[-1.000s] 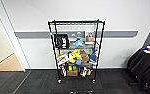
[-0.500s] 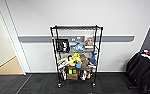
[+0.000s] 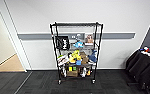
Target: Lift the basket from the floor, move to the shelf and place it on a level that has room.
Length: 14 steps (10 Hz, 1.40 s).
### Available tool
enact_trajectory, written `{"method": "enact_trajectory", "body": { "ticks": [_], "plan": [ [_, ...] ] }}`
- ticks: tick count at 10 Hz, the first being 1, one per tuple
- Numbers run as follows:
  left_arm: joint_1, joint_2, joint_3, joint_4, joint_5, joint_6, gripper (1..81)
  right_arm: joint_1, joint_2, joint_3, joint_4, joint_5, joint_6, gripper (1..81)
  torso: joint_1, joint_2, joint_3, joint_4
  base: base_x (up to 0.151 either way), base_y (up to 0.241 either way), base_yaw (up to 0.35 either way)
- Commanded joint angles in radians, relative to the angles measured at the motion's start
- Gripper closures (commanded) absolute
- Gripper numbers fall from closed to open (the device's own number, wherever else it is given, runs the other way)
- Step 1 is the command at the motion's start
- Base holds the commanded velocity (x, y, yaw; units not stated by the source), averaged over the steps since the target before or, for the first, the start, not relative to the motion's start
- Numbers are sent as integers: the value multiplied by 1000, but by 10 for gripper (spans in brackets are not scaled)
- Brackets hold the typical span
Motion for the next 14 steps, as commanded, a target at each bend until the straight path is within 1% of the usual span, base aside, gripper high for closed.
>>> {"method": "enact_trajectory", "body": {
  "ticks": [1,4,5,6,8,14],
  "plan": [
    [-129,-12,52,-25,29,2,811,122,-15,62,4,-15,7,811,0,-1,39,0,0,0,0],
    [-120,-15,52,-24,29,2,811,119,-16,63,4,-15,7,811,-5,7,118,0,0,0,0],
    [-118,-15,52,-24,27,2,811,118,-18,63,4,-15,7,811,-6,7,65,0,0,0,0],
    [-113,-16,52,-24,27,2,811,115,-18,63,4,-15,7,811,-6,7,86,0,0,0,0],
    [-97,-21,52,-24,27,2,811,104,-18,63,4,-15,6,811,-7,6,98,0,0,0,0],
    [-44,-58,99,-13,15,14,811,56,-19,65,1,-15,-2,811,-7,6,96,0,0,0,0]
  ]
}}
